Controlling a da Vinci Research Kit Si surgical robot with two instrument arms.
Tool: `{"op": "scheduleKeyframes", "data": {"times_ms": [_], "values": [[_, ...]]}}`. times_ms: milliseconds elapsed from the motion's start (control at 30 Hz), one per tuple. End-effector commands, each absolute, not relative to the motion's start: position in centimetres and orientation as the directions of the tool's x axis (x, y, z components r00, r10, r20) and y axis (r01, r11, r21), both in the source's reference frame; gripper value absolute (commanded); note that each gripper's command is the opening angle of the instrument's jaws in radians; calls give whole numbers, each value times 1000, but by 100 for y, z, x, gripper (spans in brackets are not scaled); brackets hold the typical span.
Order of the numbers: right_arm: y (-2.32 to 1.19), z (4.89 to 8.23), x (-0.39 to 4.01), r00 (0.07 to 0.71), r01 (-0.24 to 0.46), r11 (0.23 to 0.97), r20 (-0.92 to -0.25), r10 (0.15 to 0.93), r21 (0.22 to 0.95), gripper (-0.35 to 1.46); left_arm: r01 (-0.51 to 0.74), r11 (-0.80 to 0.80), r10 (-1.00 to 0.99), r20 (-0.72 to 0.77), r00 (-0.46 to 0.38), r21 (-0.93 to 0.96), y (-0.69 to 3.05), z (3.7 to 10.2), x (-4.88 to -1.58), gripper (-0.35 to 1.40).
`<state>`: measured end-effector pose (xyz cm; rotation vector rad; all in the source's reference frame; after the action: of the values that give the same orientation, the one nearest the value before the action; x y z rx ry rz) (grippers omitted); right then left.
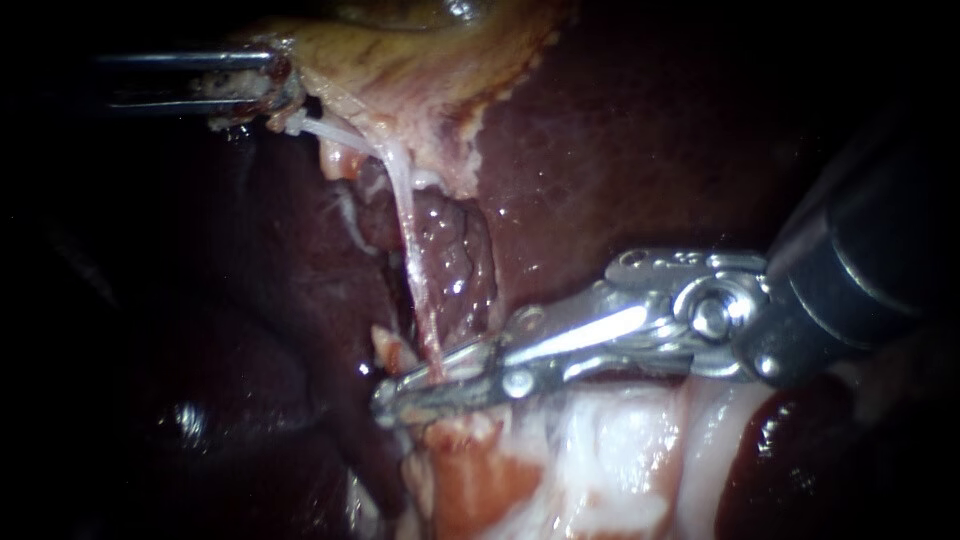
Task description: Going back first clip right tube
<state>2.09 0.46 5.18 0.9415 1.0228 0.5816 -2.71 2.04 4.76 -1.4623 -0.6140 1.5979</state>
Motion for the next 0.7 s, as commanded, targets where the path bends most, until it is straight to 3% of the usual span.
{"op": "scheduleKeyframes", "data": {"times_ms": [33, 167, 267, 333, 567, 700], "values": [[46, 519, 208, 429, 12, 495, -452, 782, 869, -35, -263, -508, 840, -539, 58, -820, 204, 476, -271, -35], [46, 519, 209, 430, 9, 491, -447, 785, 871, -35, -263, -508, 840, -539, 58, -820, 204, 476, -271, -35], [40, 524, 213, 401, 27, 486, -454, 795, 874, 18, -263, -508, 840, -539, 58, -820, 204, 476, -271, -35], [33, 530, 219, 399, 26, 490, -459, 794, 871, 40, -263, -508, 840, -539, 58, -820, 204, 476, -271, -35], [21, 555, 231, 395, 16, 510, -475, 787, 860, 50, -263, -508, 840, -539, 58, -820, 204, 476, -271, -35], [23, 568, 231, 360, -19, 567, -523, 772, 824, 50, -263, -508, 840, -539, 58, -820, 204, 476, -271, -35]]}}
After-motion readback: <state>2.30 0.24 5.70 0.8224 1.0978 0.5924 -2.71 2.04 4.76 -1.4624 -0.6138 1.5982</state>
